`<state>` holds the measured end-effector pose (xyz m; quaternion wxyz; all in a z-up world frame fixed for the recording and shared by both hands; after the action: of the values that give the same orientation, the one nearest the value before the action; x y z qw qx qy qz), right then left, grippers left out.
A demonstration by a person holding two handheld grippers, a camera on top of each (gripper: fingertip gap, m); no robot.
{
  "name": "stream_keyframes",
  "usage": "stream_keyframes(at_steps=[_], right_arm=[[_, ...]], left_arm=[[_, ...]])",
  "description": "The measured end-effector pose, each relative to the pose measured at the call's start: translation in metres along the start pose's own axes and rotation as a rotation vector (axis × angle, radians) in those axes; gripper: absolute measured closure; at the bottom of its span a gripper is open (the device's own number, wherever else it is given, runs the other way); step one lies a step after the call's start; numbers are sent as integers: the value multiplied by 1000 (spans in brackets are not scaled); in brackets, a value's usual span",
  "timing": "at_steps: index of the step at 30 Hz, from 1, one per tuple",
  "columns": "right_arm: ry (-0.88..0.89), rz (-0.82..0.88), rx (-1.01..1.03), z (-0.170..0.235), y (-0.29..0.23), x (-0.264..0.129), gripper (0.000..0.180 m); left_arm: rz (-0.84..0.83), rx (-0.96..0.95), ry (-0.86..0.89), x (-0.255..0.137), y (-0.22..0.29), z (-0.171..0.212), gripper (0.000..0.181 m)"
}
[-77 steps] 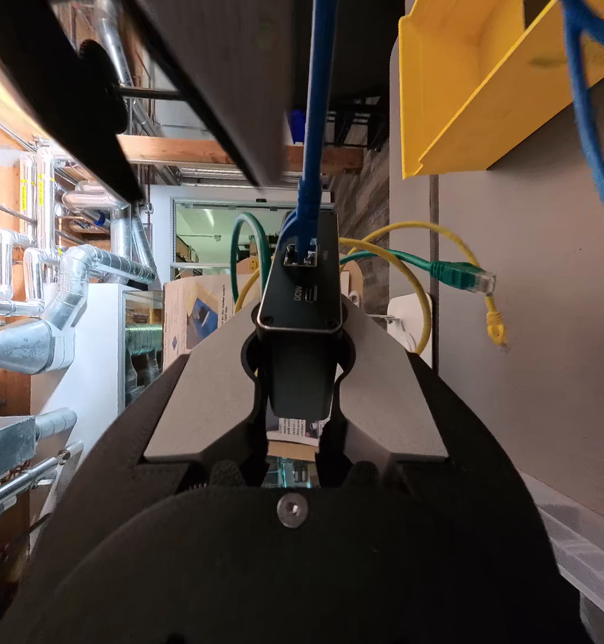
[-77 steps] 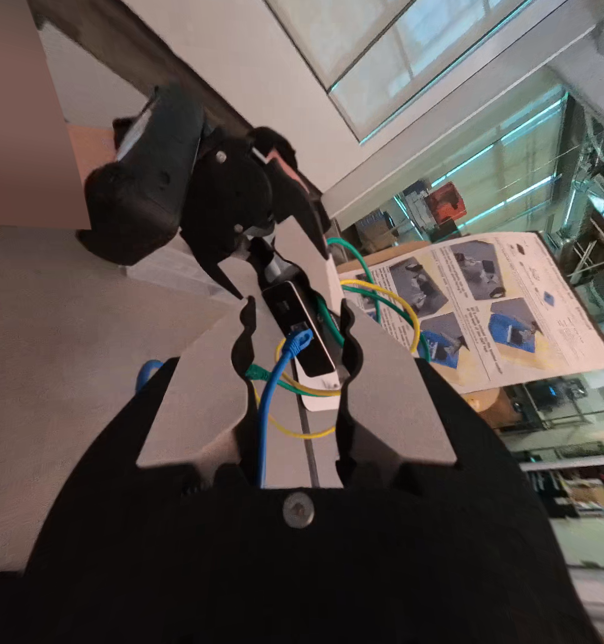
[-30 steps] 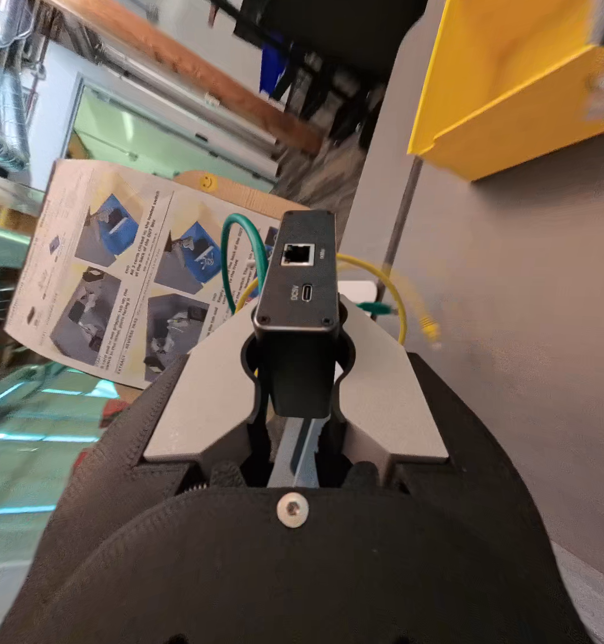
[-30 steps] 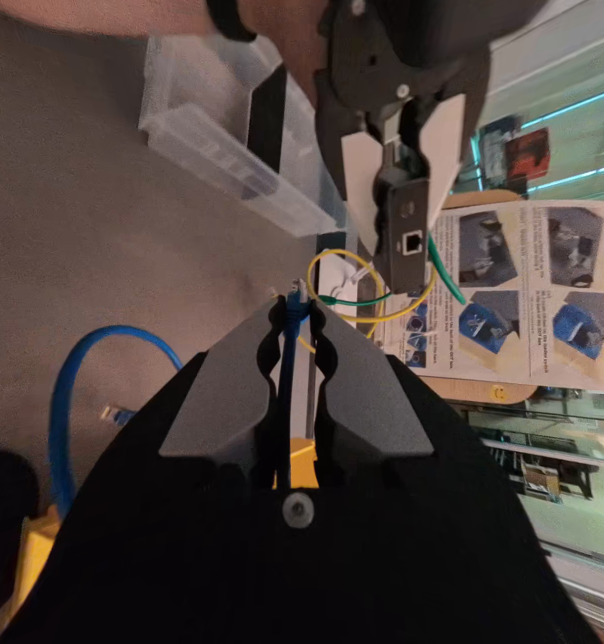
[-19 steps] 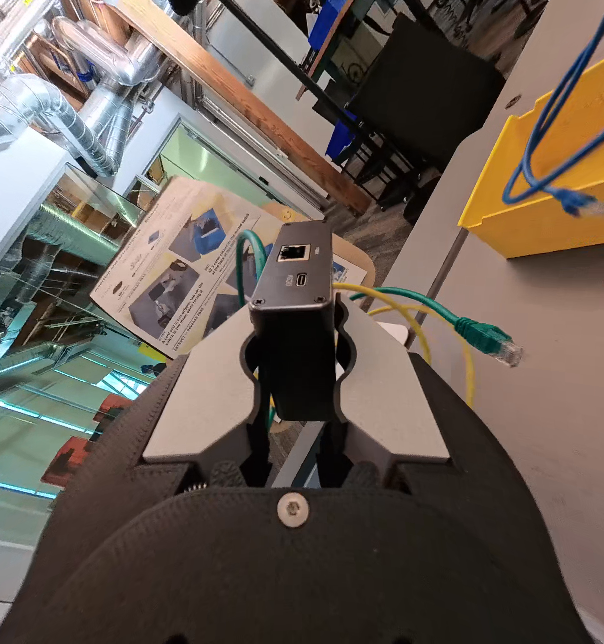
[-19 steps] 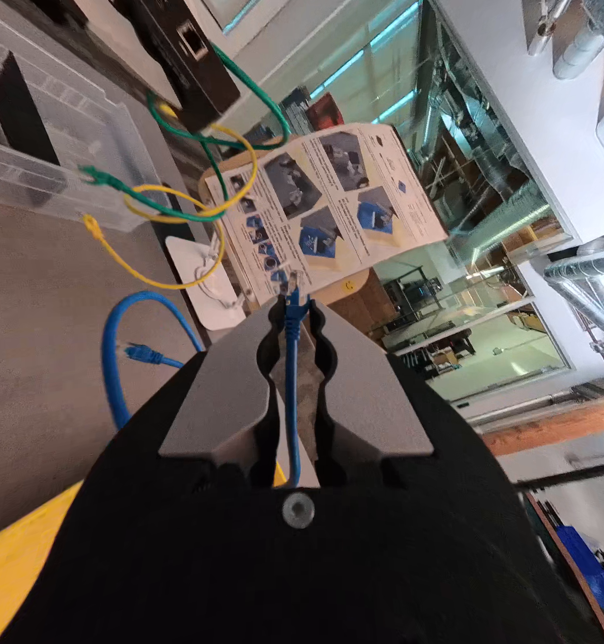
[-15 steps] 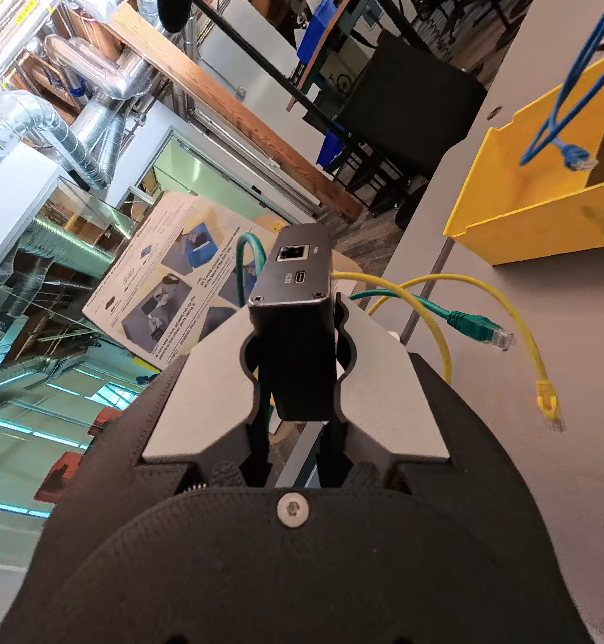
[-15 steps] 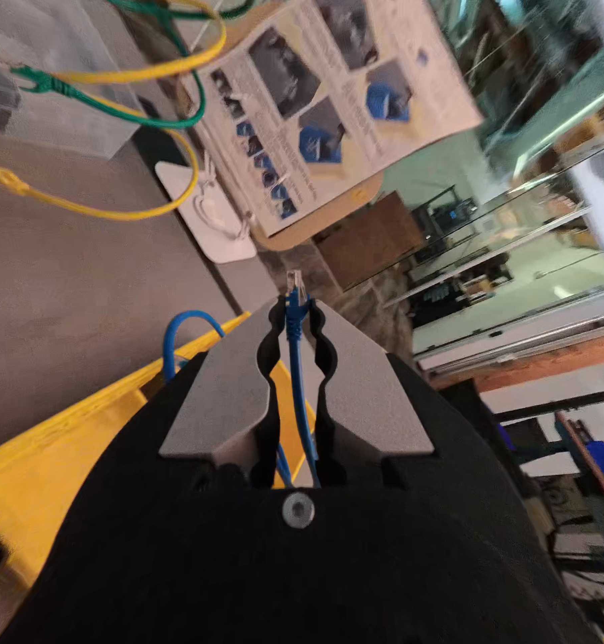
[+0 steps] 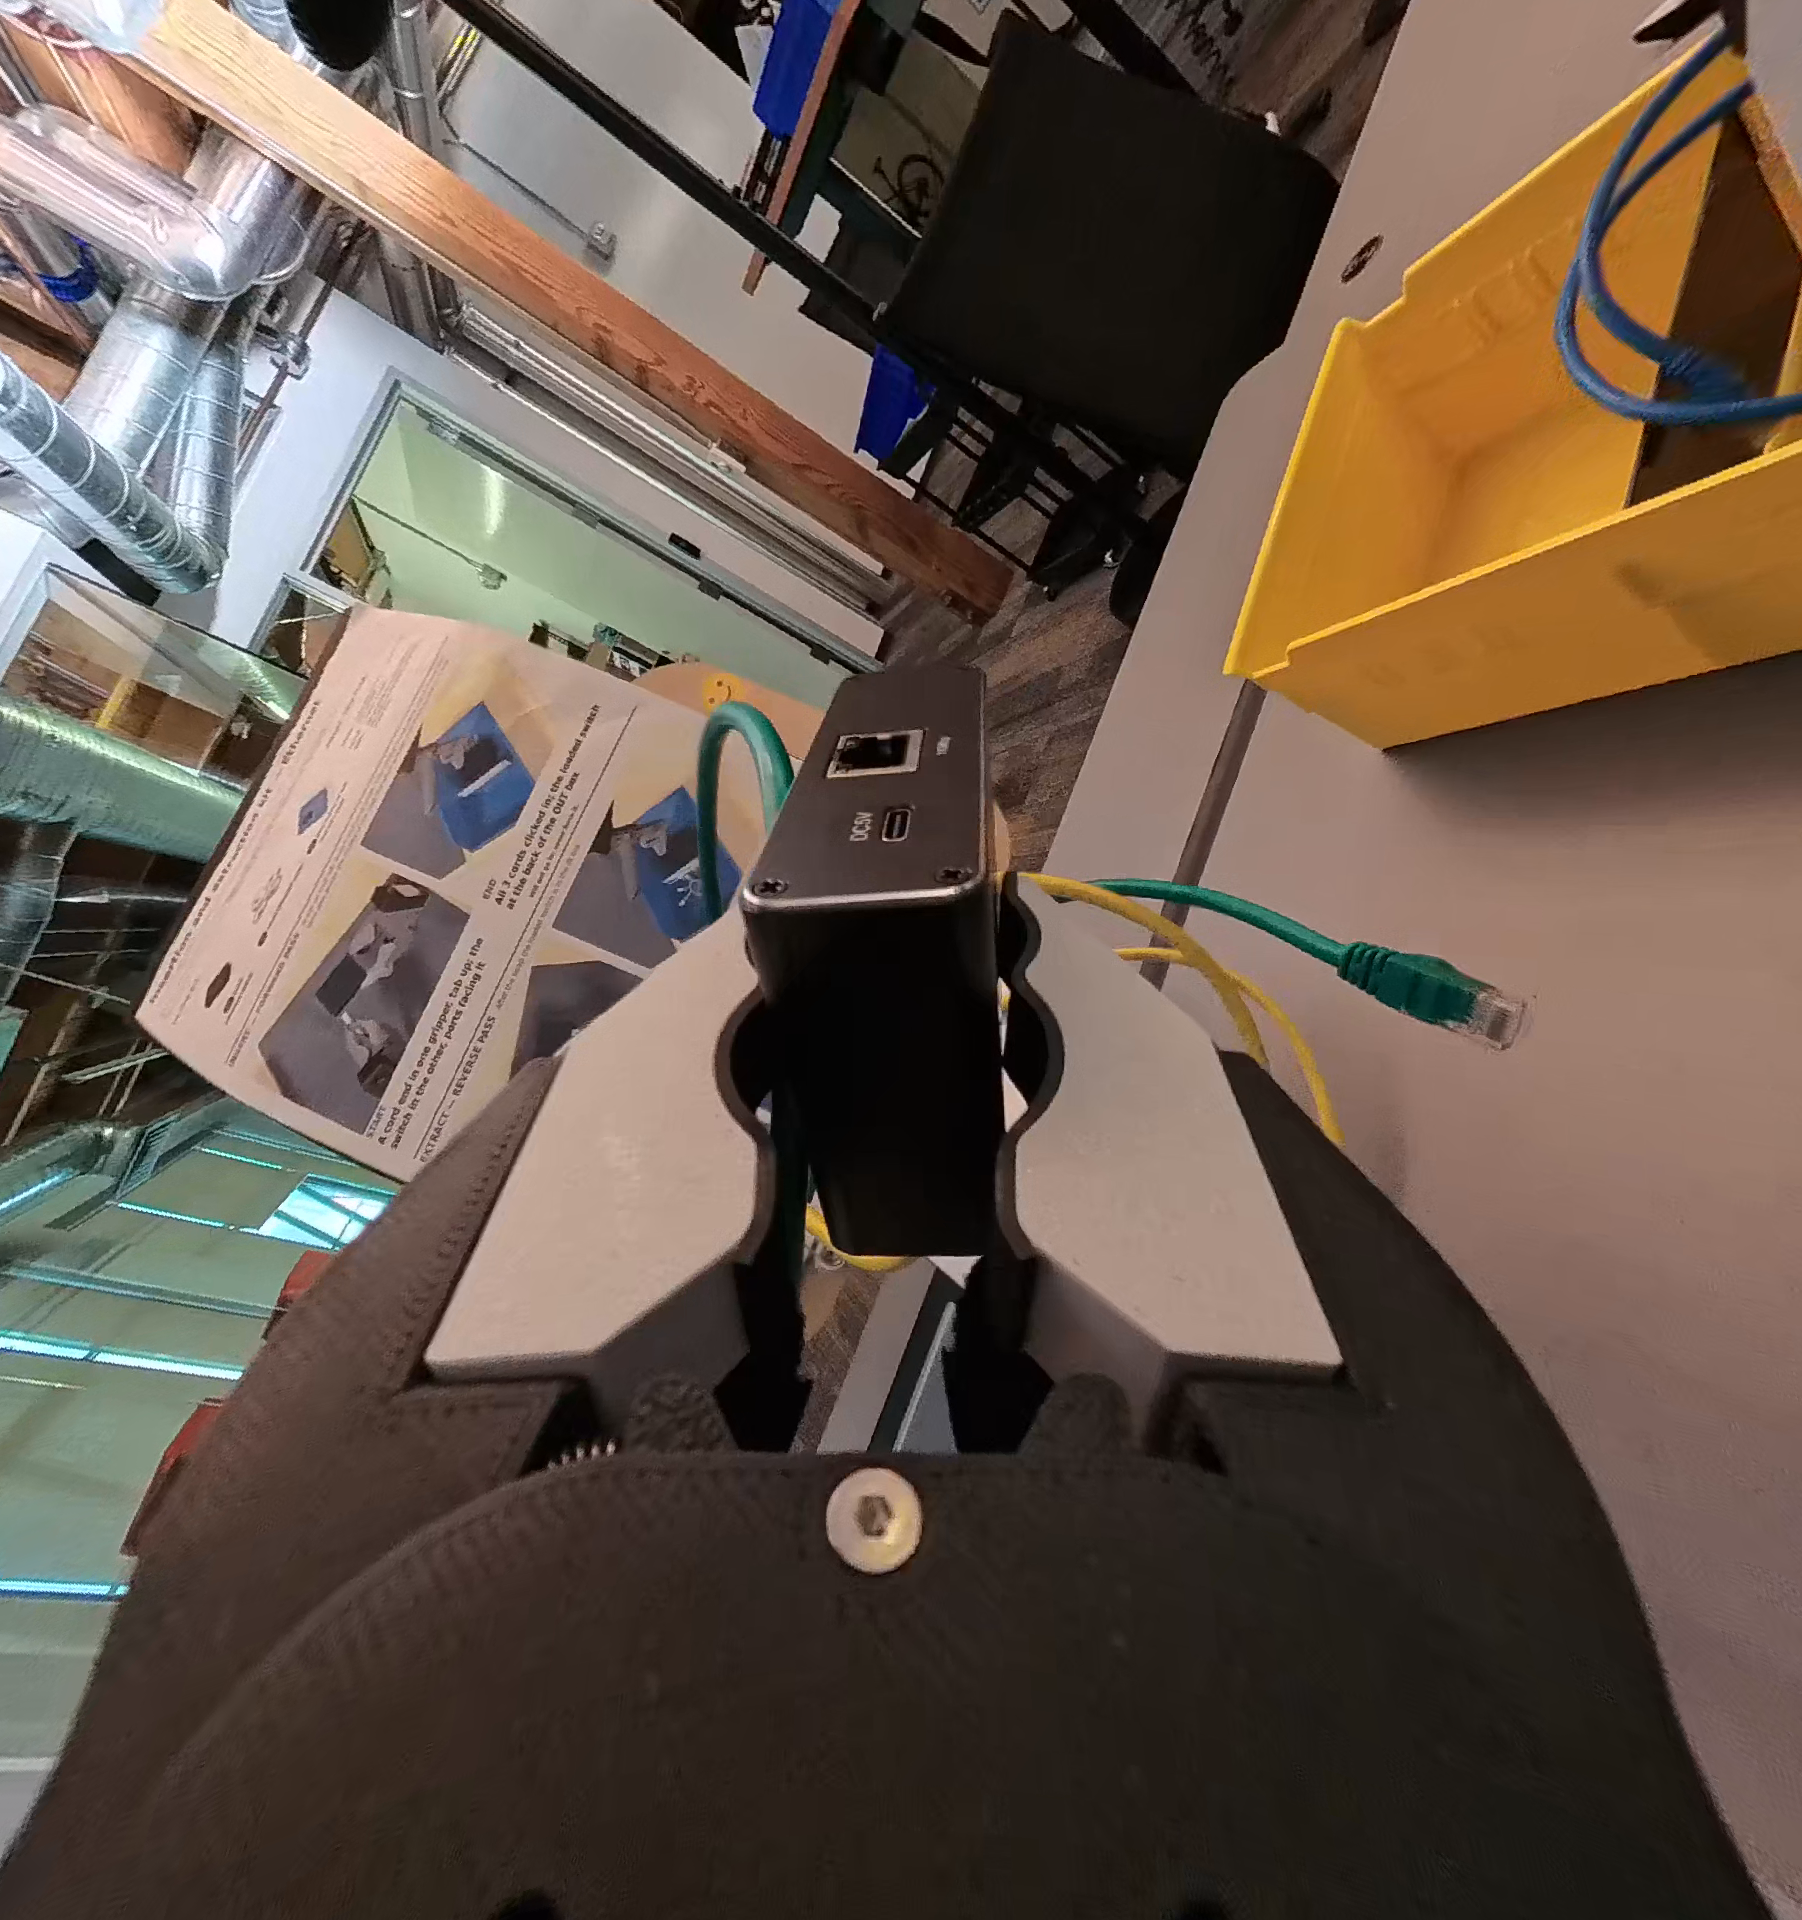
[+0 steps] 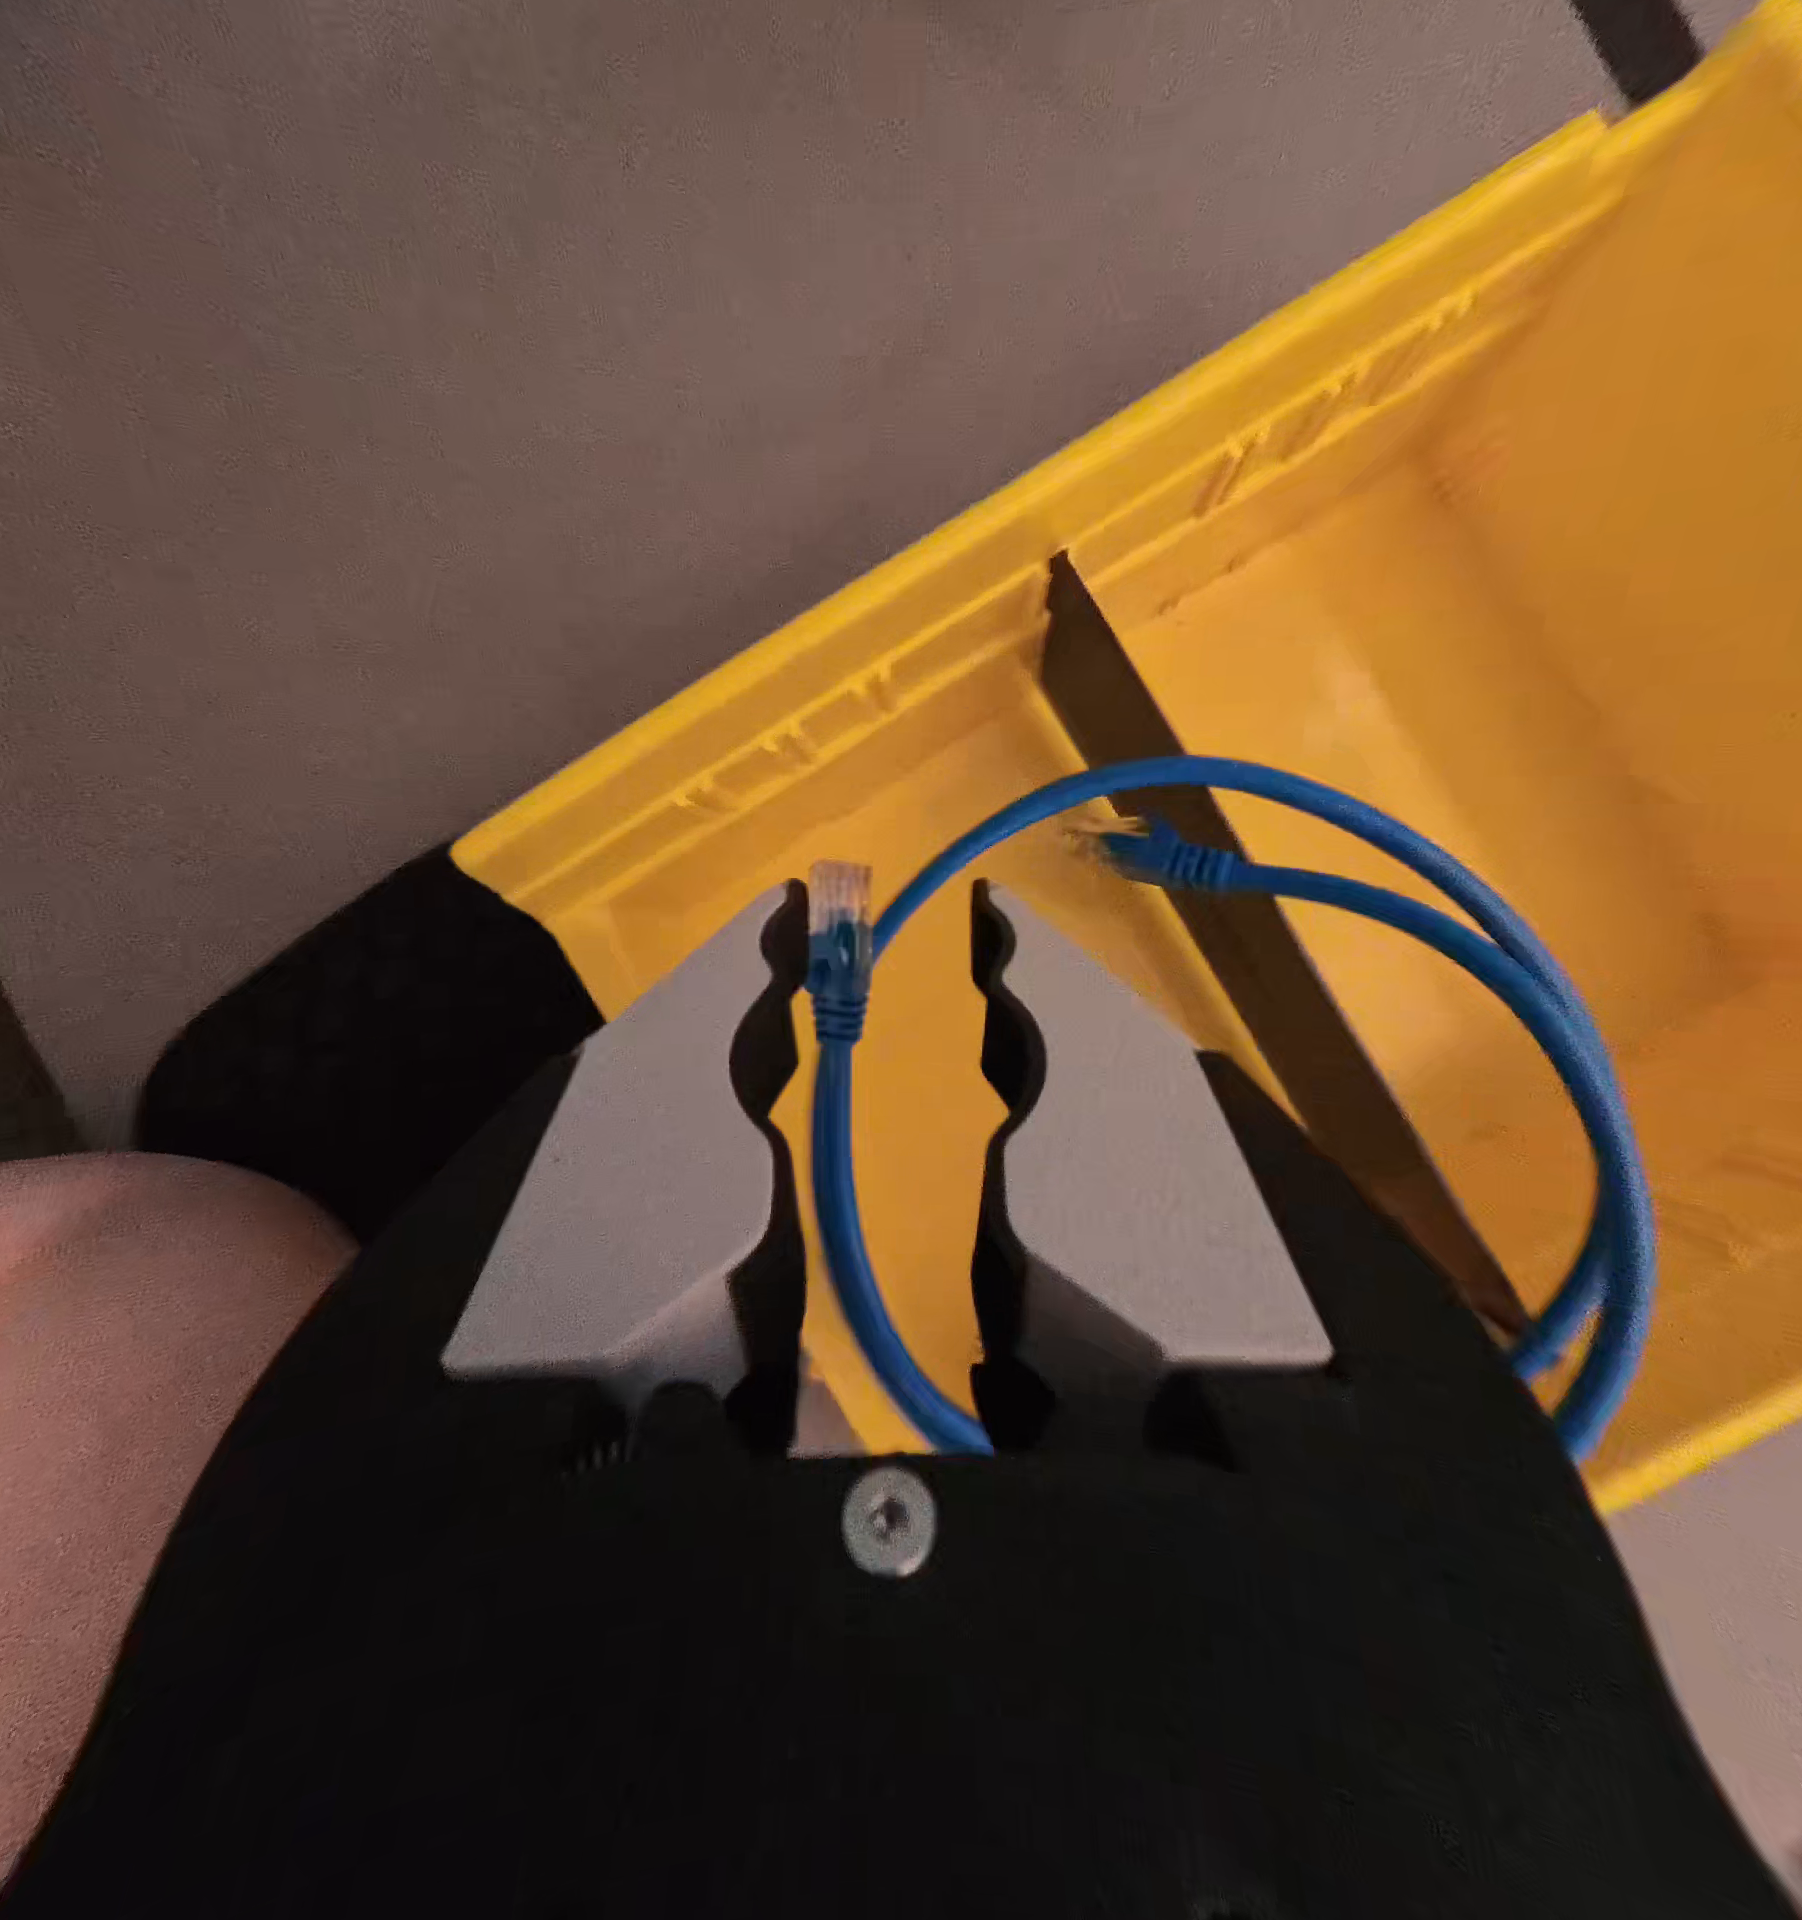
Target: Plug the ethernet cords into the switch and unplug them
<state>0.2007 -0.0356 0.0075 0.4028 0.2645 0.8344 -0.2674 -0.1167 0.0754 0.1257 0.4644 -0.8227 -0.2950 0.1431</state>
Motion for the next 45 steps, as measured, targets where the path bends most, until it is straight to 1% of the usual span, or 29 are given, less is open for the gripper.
stream_keyframes(at_steps=[1, 2, 3, 4, 5, 7, 8, 9, 11, 13, 15, 17, 18, 19, 21, 22, 23, 24, 27, 29, 31, 32, 33, 36, 37, 41, 42, 45], right_arm=[[26, -71, 44, -1, 0, 1, 144], [46, -117, 85, -2, 0, -1, 136], [70, -136, 109, -4, 0, -5, 133], [103, -119, 109, -6, 1, -11, 131], [135, -55, 86, -7, 4, -18, 130], [195, 198, -6, -9, 16, -36, 123], [238, 331, -46, -11, 21, -46, 123], [277, 418, -89, -16, 23, -56, 124], [399, 535, -191, -33, 15, -72, 121], [572, 621, -334, -58, -7, -86, 118], [729, 618, -502, -87, -35, -89, 116], [815, 602, -681, -113, -65, -81, 110], [816, 594, -772, -125, -80, -71, 107], [778, 581, -854, -135, -92, -59, 107], [623, 578, -961, -146, -105, -33, 107], [555, 581, -987, -148, -105, -24, 112], [522, 535, -1006, -148, -106, -17, 120], [538, 455, -1011, -148, -106, -12, 123], [680, 246, -927, -154, -102, -10, 123], [816, 68, -891, -160, -102, -9, 121], [962, -57, -894, -165, -106, -9, 123], [1016, -120, -908, -166, -109, -10, 131], [1052, -157, -926, -166, -112, -11, 148], [1078, -160, -932, -166, -112, -10, 148], [1052, -158, -931, -166, -112, -8, 147], [913, -68, -940, -167, -114, -5, 148], [872, -44, -923, -168, -114, -6, 148], [786, 125, -917, -168, -113, -9, 148]], left_arm=[[5, 2, -2, 1, 1, 0, 142], [10, 3, -4, 1, 2, 0, 142], [13, 4, -6, 1, 2, 0, 142], [14, 4, -7, 1, 2, -1, 142], [14, 4, -6, 1, 2, -1, 142], [13, 3, -3, 1, 2, -1, 142], [13, 2, 1, 0, 2, -1, 142], [13, 1, 7, 0, 2, -2, 142], [16, 8, 29, 0, 4, -4, 142], [19, 32, 58, 0, 8, -7, 143], [24, 66, 81, 0, 13, -11, 142], [43, 91, 95, 0, 18, -15, 142], [51, 103, 108, 0, 21, -16, 143], [65, 115, 130, -1, 24, -19, 142], [85, 116, 185, -5, 27, -24, 143], [94, 94, 210, -8, 26, -27, 143], [106, 59, 235, -10, 24, -30, 143], [116, 13, 263, -13, 21, -33, 143], [171, -175, 370, -24, 9, -41, 143], [247, -305, 450, -31, 2, -46, 143], [339, -399, 506, -35, 0, -50, 143], [372, -431, 512, -35, -1, -50, 142], [390, -455, 508, -34, -1, -49, 142], [448, -531, 514, -31, -3, -45, 142], [470, -547, 517, -30, -3, -44, 142], [523, -553, 481, -24, 2, -39, 140], [504, -546, 453, -22, 1, -36, 136], [362, -493, 358, -23, -9, -25, 103]])
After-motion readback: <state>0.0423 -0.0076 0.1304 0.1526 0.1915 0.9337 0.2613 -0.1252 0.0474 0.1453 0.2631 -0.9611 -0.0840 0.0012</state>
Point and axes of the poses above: each gripper's, where its closed fingertips meet, x out along the fingers, z out of its underside, y = z × x across the jaws, the point moved 9 cm from there along -x, back along the fingers, and after that the axes turned 11 degrees about -z, right-handed, at the moved point
